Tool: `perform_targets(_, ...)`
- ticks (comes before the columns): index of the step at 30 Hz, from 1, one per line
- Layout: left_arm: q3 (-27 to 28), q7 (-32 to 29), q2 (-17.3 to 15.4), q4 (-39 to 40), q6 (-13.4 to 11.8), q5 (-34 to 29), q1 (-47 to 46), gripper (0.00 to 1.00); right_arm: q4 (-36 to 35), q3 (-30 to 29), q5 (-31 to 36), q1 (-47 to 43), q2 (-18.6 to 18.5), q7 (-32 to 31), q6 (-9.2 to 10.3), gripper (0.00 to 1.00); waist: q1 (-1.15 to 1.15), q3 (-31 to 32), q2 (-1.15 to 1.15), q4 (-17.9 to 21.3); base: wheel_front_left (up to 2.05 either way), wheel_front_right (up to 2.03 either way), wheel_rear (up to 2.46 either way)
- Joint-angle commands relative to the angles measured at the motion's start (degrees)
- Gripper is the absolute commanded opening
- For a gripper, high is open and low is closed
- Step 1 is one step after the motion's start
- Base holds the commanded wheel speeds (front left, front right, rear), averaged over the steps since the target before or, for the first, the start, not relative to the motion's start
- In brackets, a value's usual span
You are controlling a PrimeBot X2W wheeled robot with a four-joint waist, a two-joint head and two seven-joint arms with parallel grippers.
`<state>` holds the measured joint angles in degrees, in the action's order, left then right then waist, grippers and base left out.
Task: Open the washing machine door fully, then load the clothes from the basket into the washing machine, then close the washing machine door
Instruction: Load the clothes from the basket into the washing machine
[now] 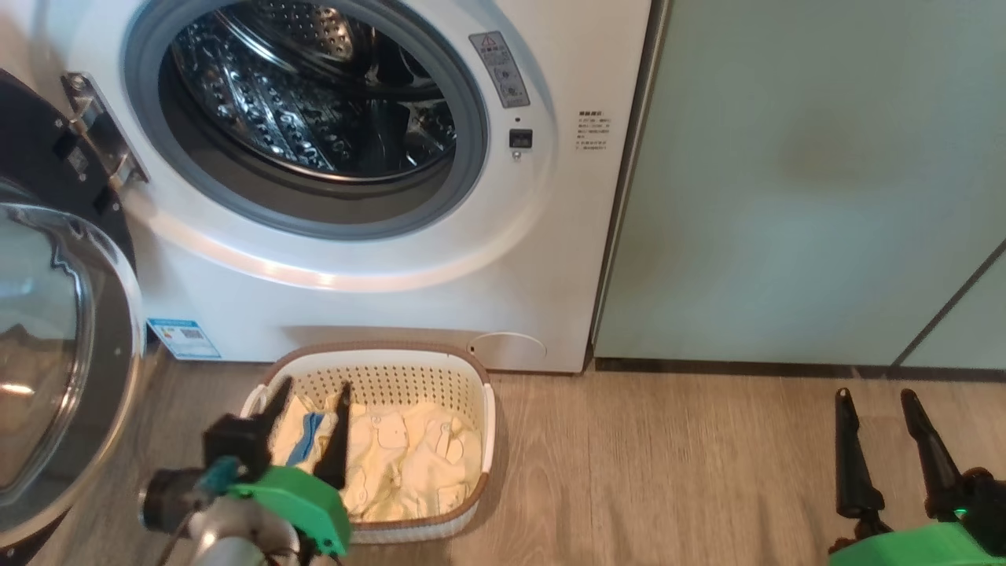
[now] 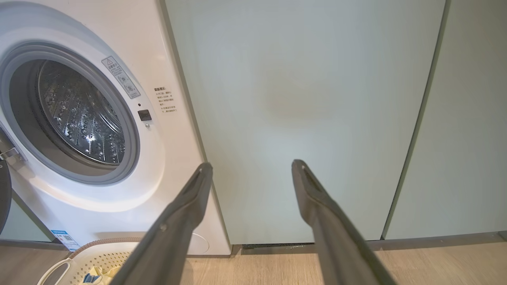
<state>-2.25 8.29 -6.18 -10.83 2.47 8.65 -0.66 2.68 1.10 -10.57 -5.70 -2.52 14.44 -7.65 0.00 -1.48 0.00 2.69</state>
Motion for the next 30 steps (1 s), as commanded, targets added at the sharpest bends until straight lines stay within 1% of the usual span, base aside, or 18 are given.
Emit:
perform_targets(1,1.19,-0.28,-0.38,0.73,0.44,0.33,-3.81,1.00,-2.19,1.44,-0.02,2.33,-0.36,0.56,0.16,1.00,0.00,-0.48,0.00,0.16,0.00,0.00,0.00)
perform_targets(7,-4.11,-3.78,0.76,-8.99,3.15,1.67,-8.22,1.00,-2.90,2.04,0.05,3.79,-0.36,0.56,0.16,1.00,0.00,-4.09,0.00,1.24,0.00,0.00,0.00)
perform_targets(11,-7.02,-3.80,1.43,-16.83,4.07,2.58,-12.93,1.00,-3.60,2.08,-0.05,5.05,-0.36,0.56,0.16,1.00,0.00,-7.53,0.00,2.15,0.00,0.00,0.00)
perform_targets(17,-10.25,-3.07,2.02,-30.29,4.77,4.38,-21.49,1.00,-5.31,2.83,-0.41,7.81,-0.36,0.56,0.16,1.00,0.00,-14.04,0.00,3.72,0.00,0.00,0.00)
perform_targets(22,-12.41,-1.64,2.12,-39.80,4.96,5.71,-28.86,1.00,-6.96,3.40,-1.10,10.62,-0.36,0.56,0.16,1.00,0.00,-20.52,0.00,4.75,0.00,0.00,0.00)
perform_targets(27,-15.11,-0.49,1.51,-46.22,5.00,7.93,-35.30,1.00,-8.42,4.16,-1.81,13.92,-0.36,0.56,0.16,1.00,0.00,-27.66,0.00,5.81,0.00,0.00,0.00)
perform_targets(28,-15.11,-0.49,1.51,-46.22,5.00,7.93,-35.30,1.00,-8.42,4.16,-1.81,13.92,-0.36,0.56,0.16,1.00,0.00,-27.66,0.00,5.81,0.00,0.00,0.00)
perform_targets(30,-16.31,-0.16,1.02,-48.21,5.00,9.00,-37.52,1.00,-9.06,4.41,-2.26,15.14,-0.36,0.56,0.16,1.00,0.00,-30.40,0.00,6.24,0.00,0.00,0.00)
